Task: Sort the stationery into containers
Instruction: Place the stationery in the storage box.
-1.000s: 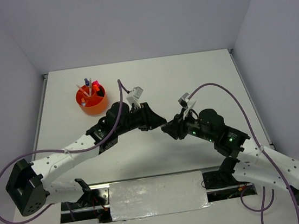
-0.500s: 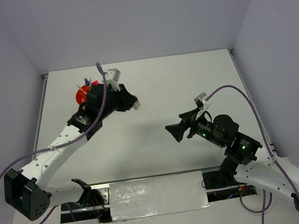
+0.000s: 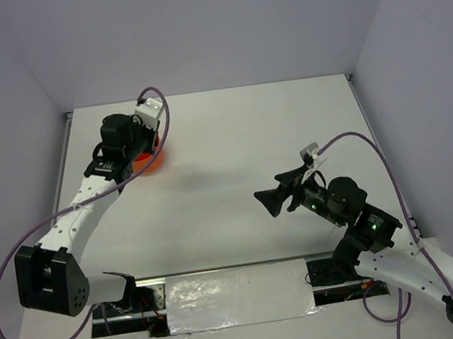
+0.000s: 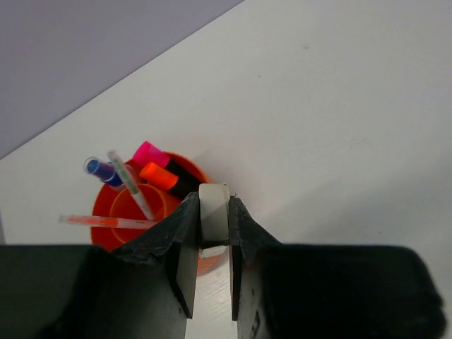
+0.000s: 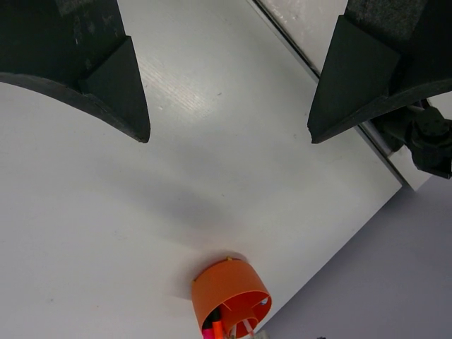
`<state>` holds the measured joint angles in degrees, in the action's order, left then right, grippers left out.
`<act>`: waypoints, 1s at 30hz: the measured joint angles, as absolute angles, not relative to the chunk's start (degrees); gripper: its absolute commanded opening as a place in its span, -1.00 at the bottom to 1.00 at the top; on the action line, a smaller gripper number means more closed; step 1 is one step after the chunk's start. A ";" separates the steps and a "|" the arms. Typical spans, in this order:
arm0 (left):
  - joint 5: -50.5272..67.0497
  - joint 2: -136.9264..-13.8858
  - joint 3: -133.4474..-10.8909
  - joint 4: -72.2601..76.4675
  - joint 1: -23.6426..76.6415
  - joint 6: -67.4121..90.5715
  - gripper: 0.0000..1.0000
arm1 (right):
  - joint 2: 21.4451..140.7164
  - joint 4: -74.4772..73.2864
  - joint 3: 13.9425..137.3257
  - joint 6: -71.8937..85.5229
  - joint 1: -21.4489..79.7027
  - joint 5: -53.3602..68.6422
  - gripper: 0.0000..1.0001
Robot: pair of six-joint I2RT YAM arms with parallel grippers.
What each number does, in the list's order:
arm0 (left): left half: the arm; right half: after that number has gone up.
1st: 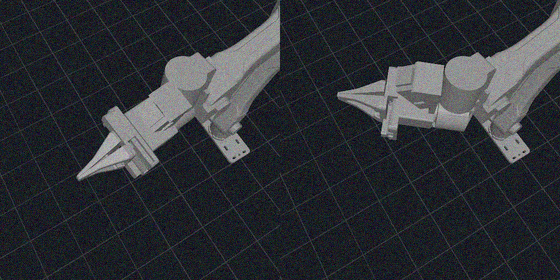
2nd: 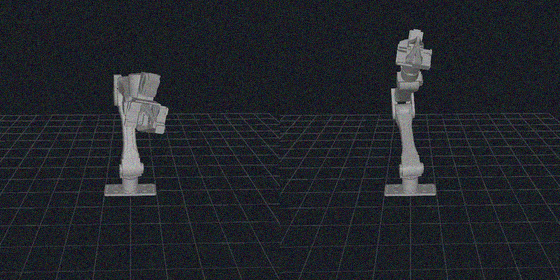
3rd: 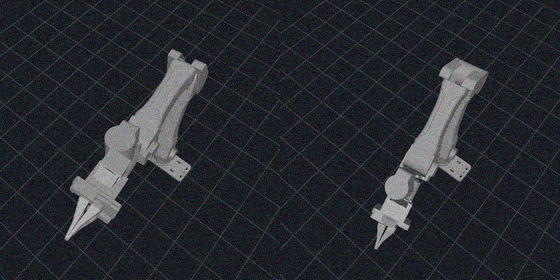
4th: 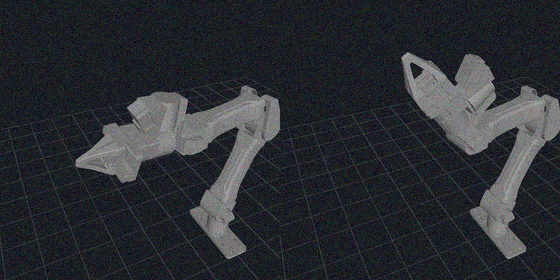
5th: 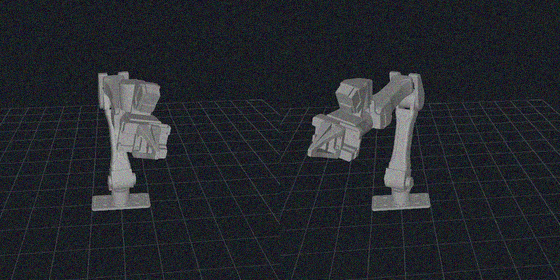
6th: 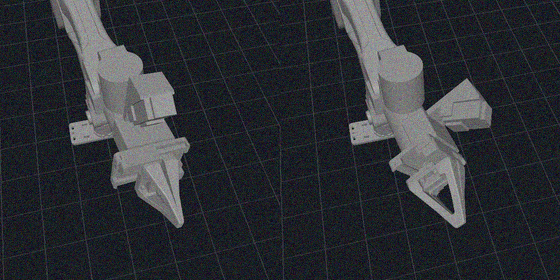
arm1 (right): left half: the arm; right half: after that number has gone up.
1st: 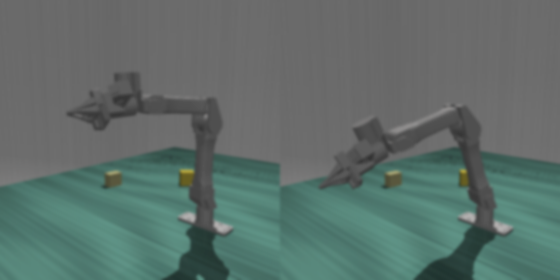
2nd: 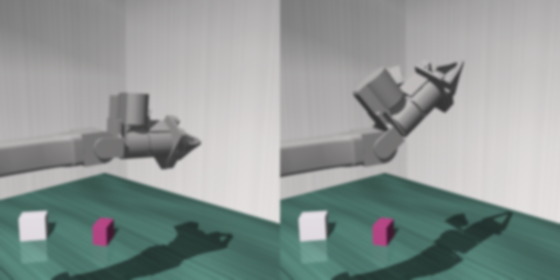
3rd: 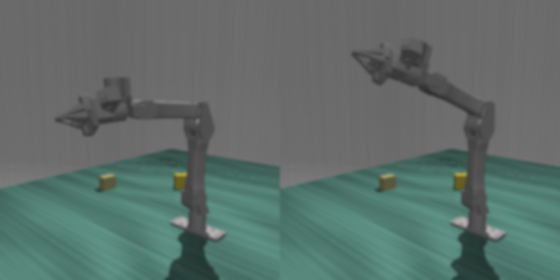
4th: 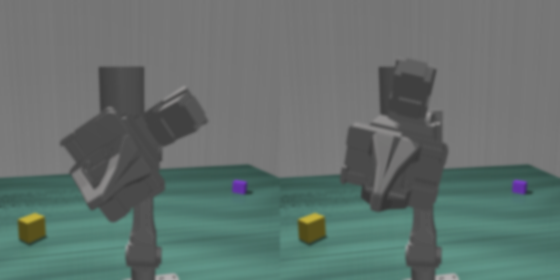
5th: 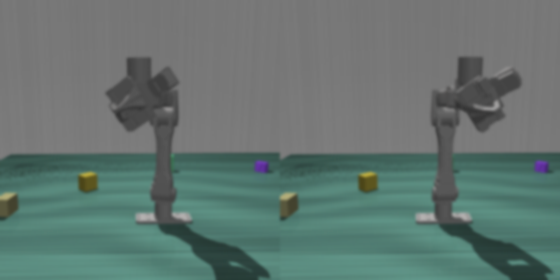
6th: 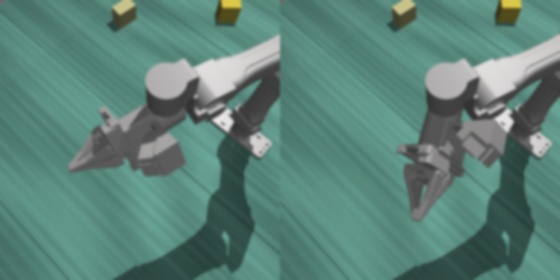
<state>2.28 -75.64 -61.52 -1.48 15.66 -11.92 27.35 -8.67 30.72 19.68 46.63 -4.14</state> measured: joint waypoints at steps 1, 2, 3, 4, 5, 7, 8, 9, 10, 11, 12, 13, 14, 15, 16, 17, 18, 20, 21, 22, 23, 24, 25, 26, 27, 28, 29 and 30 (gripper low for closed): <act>3.27 -75.55 -60.88 -1.15 14.68 -12.47 -1.00 | 27.14 -8.91 30.61 19.62 46.63 -4.12 0.99; 4.71 -75.55 -60.16 -0.38 13.30 -13.78 -1.00 | 27.05 -9.19 30.61 19.51 46.63 -4.14 0.99; 5.78 -75.55 -59.55 0.23 12.21 -15.18 -1.00 | 27.00 -9.47 30.61 19.38 46.63 -4.12 0.99; 6.37 -75.55 -58.94 0.91 11.25 -16.58 -1.00 | 26.98 -9.93 30.61 19.11 46.63 -4.10 0.99; 6.37 -75.55 -58.11 1.80 10.74 -17.63 -1.00 | 26.96 -10.44 30.61 18.85 46.63 -4.12 1.00; 6.26 -75.55 -55.61 4.62 10.59 -19.55 -1.00 | 26.85 -11.22 30.61 18.41 46.63 -4.03 0.99; 6.50 -75.55 -54.22 5.67 10.61 -20.53 -1.00 | 26.76 -11.35 30.61 18.31 46.63 -3.88 0.99; 6.85 -75.53 -52.77 6.35 10.61 -21.37 -1.00 | 26.70 -11.40 30.61 18.15 46.63 -3.73 0.99; 7.22 -75.55 -51.72 6.39 10.61 -22.39 -1.00 | 26.68 -11.40 30.61 18.09 46.63 -3.57 0.99; 7.53 -75.55 -50.94 6.24 10.61 -22.85 -1.00 | 26.68 -11.44 30.61 18.06 46.63 -3.38 0.99; 7.88 -75.55 -50.33 6.13 10.63 -23.70 -1.00 | 26.70 -11.55 30.61 18.00 46.63 -3.20 0.99; 8.10 -75.55 -50.09 6.07 10.63 -24.10 -1.00 | 26.70 -11.64 30.61 17.91 46.63 -2.94 0.99; 8.25 -75.57 -49.91 6.22 10.63 -24.56 -1.00 | 26.72 -11.64 30.61 17.91 46.63 -2.68 0.99; 8.21 -75.57 -49.84 6.46 10.61 -25.21 -1.00 | 26.76 -11.64 30.61 17.89 46.63 -2.46 0.99; 8.01 -75.61 -49.84 6.90 10.61 -25.45 -1.00 | 26.81 -11.66 30.61 17.89 46.63 -2.26 0.99; 7.77 -75.83 -49.82 7.53 10.57 -25.58 -1.00 | 26.87 -11.66 30.61 17.89 46.63 -2.11 0.99; 7.64 -76.12 -49.84 8.21 10.50 -25.61 -1.00 | 26.92 -11.68 30.61 17.89 46.63 -1.91 0.99; 7.20 -77.45 -49.98 9.26 10.20 -25.58 -1.00 | 26.98 -11.68 30.61 17.87 46.63 -1.54 0.99; 7.14 -78.43 -50.28 9.37 10.02 -25.58 -0.99 | 27.03 -11.70 30.63 17.87 46.63 -1.32 0.99; 7.16 -79.59 -50.76 9.23 9.85 -25.58 -0.98 | 27.09 -11.70 30.63 17.82 46.63 -1.26 0.99; 7.16 -80.99 -51.33 9.21 9.69 -25.58 -0.97 | 27.18 -11.70 30.63 17.72 46.63 -1.17 0.99; 7.18 -82.24 -51.77 9.15 9.58 -25.58 -0.95 | 27.33 -11.70 30.63 17.69 46.63 -1.06 0.99; 7.18 -83.26 -52.03 9.10 9.47 -25.61 -0.94 | 27.53 -11.70 30.63 17.65 46.63 -1.04 0.99; 7.14 -84.09 -52.18 9.06 9.41 -25.63 -0.93 | 27.81 -11.70 30.63 17.52 46.63 -1.04 0.99; 6.92 -84.68 -52.21 9.13 9.34 -25.63 -0.92 | 28.08 -11.73 30.63 17.47 46.63 -1.04 0.99; 6.46 -85.14 -52.21 9.13 9.28 -25.65 -0.92 | 28.40 -11.73 30.63 17.39 46.63 -1.06 1.00; 5.80 -85.56 -52.21 9.17 9.26 -25.67 -0.93 | 28.75 -11.73 30.63 17.26 46.63 -1.04 0.99; 5.34 -85.86 -52.23 9.28 9.15 -25.65 -0.91 | 29.15 -11.73 30.63 17.10 46.63 -1.04 0.99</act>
